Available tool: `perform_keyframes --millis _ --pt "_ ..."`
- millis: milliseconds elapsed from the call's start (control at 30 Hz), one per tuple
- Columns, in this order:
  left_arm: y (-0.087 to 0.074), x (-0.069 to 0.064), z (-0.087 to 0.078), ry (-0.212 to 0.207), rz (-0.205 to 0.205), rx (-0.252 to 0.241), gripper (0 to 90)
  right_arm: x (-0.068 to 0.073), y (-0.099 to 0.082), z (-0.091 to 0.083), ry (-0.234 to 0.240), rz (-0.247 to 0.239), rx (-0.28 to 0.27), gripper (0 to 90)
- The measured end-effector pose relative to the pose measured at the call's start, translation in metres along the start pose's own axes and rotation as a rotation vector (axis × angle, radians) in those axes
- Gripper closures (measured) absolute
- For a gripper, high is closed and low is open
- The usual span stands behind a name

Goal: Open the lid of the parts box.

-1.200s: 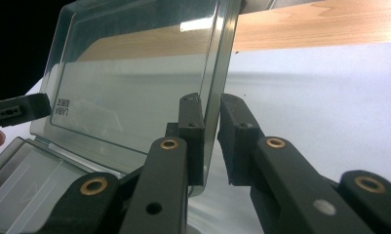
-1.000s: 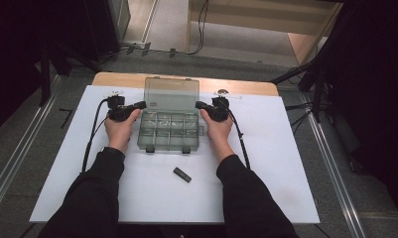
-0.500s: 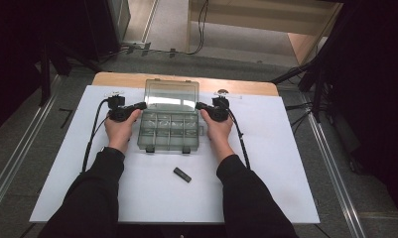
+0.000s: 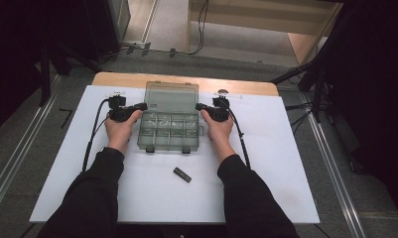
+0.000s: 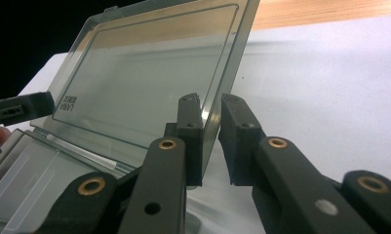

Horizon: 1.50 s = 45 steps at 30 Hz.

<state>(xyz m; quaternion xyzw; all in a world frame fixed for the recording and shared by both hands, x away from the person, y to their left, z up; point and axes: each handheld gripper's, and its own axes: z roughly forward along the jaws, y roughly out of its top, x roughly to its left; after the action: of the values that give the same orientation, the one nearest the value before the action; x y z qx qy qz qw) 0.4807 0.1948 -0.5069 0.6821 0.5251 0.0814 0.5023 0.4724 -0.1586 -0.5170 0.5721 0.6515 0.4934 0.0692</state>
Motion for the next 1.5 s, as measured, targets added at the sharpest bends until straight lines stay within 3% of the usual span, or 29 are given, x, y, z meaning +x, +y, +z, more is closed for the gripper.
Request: perform_keyframes --millis 133,267,400,533,600,700,767,1000,1033,1167,1500 --pt "0.002 0.0 -0.008 -0.016 0.01 -0.036 68.6 0.002 0.001 -0.003 -0.01 -0.043 0.01 66.0" --pt "0.001 -0.005 -0.013 -0.008 0.066 -0.037 52.6 0.0 0.005 -0.011 -0.009 -0.068 0.002 53.1" --pt "0.0 -0.012 -0.019 -0.029 0.076 -0.07 34.9 0.0 0.008 -0.02 0.008 -0.086 -0.016 44.2" --pt "-0.001 -0.019 -0.027 -0.048 0.089 -0.086 18.6 0.006 0.007 -0.027 0.01 -0.14 -0.023 36.4" --pt "-0.001 -0.023 -0.031 -0.072 0.089 -0.101 14.3 0.011 0.005 -0.029 0.019 -0.178 -0.02 30.9" --pt "-0.003 -0.028 -0.036 -0.083 0.124 -0.101 12.3 0.016 0.001 -0.032 0.035 -0.22 -0.014 24.5" --pt "-0.004 -0.031 -0.04 -0.098 0.135 -0.103 5.5 0.02 -0.001 -0.034 0.041 -0.24 -0.015 20.4" --pt "-0.008 -0.042 -0.052 -0.098 0.187 -0.102 4.1 0.03 -0.012 -0.043 0.038 -0.294 -0.016 11.9" --pt "-0.009 -0.043 -0.054 -0.108 0.193 -0.105 0.0 0.03 -0.013 -0.044 0.044 -0.29 -0.016 11.4" --pt "-0.013 -0.048 -0.064 -0.116 0.206 -0.119 0.0 0.032 -0.02 -0.051 0.065 -0.288 -0.02 9.0" --pt "-0.026 -0.056 -0.085 -0.122 0.255 -0.133 0.0 0.043 -0.033 -0.067 0.087 -0.325 -0.025 8.9"
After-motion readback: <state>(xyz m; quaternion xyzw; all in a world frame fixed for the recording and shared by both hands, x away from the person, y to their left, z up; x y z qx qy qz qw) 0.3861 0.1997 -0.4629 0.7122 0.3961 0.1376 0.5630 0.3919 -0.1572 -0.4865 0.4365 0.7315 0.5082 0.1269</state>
